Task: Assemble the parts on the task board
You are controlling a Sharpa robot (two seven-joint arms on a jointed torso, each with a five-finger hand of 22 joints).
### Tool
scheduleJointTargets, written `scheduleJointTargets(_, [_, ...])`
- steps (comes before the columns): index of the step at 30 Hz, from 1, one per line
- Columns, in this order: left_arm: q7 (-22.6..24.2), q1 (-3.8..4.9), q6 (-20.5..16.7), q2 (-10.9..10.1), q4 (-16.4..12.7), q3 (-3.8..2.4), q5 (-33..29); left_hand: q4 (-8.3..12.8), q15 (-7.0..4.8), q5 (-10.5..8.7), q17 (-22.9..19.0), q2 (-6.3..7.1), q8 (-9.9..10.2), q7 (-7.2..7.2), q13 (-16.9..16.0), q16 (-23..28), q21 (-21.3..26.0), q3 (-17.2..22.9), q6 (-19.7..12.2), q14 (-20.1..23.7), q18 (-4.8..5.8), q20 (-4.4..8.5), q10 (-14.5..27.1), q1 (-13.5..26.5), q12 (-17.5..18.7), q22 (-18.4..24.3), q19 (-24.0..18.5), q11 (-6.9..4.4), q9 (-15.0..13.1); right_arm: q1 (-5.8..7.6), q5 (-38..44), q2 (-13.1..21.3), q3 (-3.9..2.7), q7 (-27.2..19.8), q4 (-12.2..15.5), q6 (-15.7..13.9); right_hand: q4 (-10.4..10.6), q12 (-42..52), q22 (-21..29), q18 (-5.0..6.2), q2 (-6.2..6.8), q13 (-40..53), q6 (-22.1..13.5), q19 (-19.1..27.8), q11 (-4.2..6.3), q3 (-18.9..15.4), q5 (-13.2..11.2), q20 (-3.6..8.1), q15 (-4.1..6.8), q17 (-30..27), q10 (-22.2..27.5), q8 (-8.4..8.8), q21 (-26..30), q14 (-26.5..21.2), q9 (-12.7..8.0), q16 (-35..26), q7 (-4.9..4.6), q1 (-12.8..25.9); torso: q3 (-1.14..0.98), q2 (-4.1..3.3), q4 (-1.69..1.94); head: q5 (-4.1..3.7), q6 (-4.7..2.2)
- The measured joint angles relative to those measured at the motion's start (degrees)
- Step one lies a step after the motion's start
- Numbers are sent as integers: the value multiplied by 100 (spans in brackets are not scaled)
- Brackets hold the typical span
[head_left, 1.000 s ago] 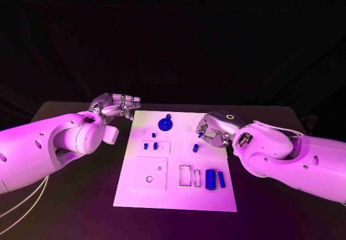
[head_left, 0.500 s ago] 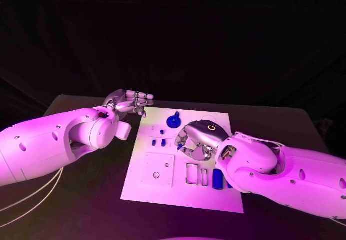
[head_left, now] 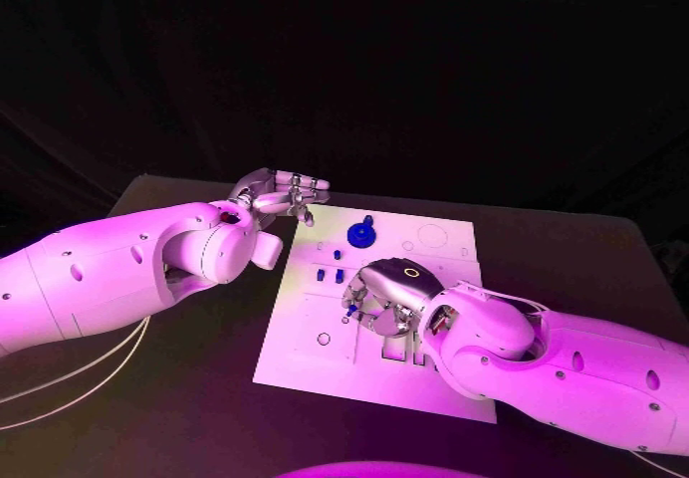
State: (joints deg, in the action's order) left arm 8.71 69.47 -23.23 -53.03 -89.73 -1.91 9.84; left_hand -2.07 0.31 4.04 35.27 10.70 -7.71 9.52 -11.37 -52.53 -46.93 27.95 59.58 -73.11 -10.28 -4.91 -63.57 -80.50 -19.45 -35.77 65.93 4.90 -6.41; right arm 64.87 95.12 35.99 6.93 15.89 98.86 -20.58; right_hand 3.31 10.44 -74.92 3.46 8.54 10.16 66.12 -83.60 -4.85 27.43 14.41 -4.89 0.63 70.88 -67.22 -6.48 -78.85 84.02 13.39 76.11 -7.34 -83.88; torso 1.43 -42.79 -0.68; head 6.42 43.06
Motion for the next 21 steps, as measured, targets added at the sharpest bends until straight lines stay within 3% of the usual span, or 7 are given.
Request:
scheduleJointTargets(11, [-1,0,30,12,0,0,-10,0,0,0,1,0,0,0,0,0,23,0,0,0,0,0,0,0,0,0,0,0,0,-77,-61,-148,10,-44,-190,58,1,-1,-2,0,8,-1,0,0,15,-1,0,0,0,-1,-27,10,0,0,3,0,0,22,-1,2,-3,65,53])
scheduleJointTargets(21, [-5,0,61,17,3,1,-16,0,0,0,-11,0,0,20,1,0,23,0,-21,0,0,0,21,0,0,6,0,21,7,-112,-69,-208,16,-49,-278,89,-15,-17,-1,1,16,-7,-1,0,62,15,-2,0,0,-1,-81,11,0,0,2,0,0,29,-4,4,-3,95,43])
